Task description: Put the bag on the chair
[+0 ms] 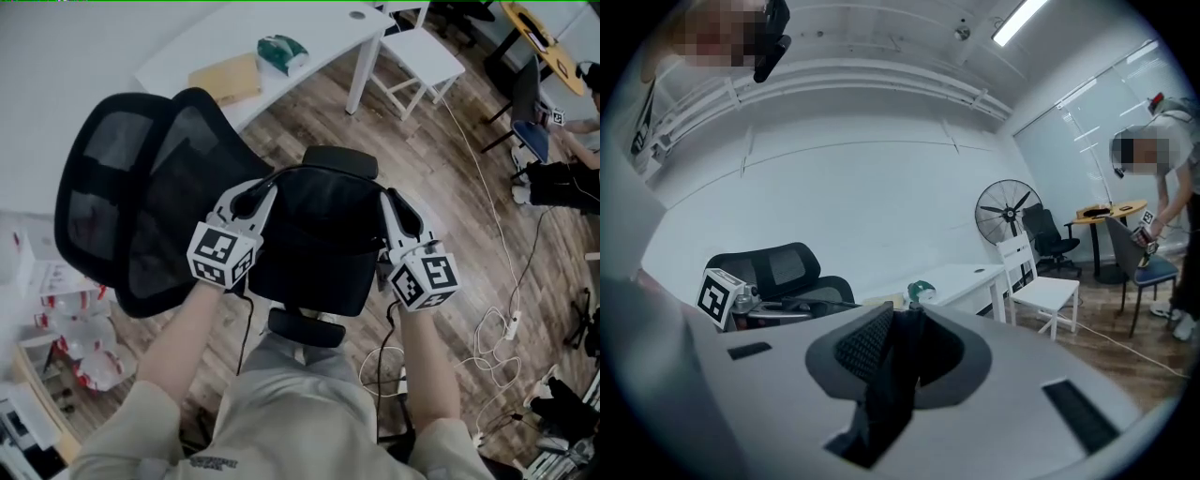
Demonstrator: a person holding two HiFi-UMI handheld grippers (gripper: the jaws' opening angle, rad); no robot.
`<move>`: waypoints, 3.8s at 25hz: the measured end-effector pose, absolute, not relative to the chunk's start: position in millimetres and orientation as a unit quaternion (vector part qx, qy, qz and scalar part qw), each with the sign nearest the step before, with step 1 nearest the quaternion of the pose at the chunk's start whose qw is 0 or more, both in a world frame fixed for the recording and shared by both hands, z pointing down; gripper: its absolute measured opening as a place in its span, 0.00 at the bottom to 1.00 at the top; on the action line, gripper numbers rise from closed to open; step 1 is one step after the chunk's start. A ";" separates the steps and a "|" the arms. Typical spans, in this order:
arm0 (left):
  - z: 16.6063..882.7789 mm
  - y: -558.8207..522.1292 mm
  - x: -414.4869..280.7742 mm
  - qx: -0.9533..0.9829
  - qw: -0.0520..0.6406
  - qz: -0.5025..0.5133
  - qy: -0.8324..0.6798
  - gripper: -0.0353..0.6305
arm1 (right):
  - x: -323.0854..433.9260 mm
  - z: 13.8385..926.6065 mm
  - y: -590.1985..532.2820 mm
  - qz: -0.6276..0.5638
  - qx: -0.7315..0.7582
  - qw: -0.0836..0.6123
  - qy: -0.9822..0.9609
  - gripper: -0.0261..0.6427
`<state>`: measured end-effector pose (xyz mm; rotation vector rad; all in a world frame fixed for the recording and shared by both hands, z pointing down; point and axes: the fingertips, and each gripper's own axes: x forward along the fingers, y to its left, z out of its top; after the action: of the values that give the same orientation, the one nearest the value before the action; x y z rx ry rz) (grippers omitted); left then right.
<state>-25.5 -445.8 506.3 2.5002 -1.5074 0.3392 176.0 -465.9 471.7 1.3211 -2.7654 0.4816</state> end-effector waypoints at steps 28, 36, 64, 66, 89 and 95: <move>789.9 -429.6 -48.0 0.786 0.286 0.270 -0.476 0.12 | 152.8 751.9 -446.2 0.282 0.422 0.140 -0.850 0.15; 829.2 -400.8 -47.2 0.764 0.330 0.307 -0.462 0.13 | 153.1 786.9 -420.5 0.293 0.429 0.198 -0.831 0.16; 649.5 -389.2 -63.0 0.782 0.262 0.277 -0.494 0.38 | 154.8 571.6 -409.9 0.271 0.471 0.134 -0.828 0.20; 627.0 -388.9 -62.3 0.789 0.243 0.271 -0.494 0.38 | 156.1 540.8 -407.1 0.259 0.472 0.119 -0.834 0.19; 376.2 -331.9 -64.1 0.866 0.066 0.114 -0.483 0.27 | 127.8 294.4 -309.8 0.093 0.380 0.061 -0.918 0.11; 346.3 -305.9 -60.3 0.877 0.037 0.084 -0.471 0.16 | 119.8 280.4 -284.6 0.079 0.378 0.043 -0.921 0.07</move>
<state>-60.3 -305.9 346.3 2.6926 -1.4448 0.2575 119.8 -284.6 280.4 1.1563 -2.8186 0.2428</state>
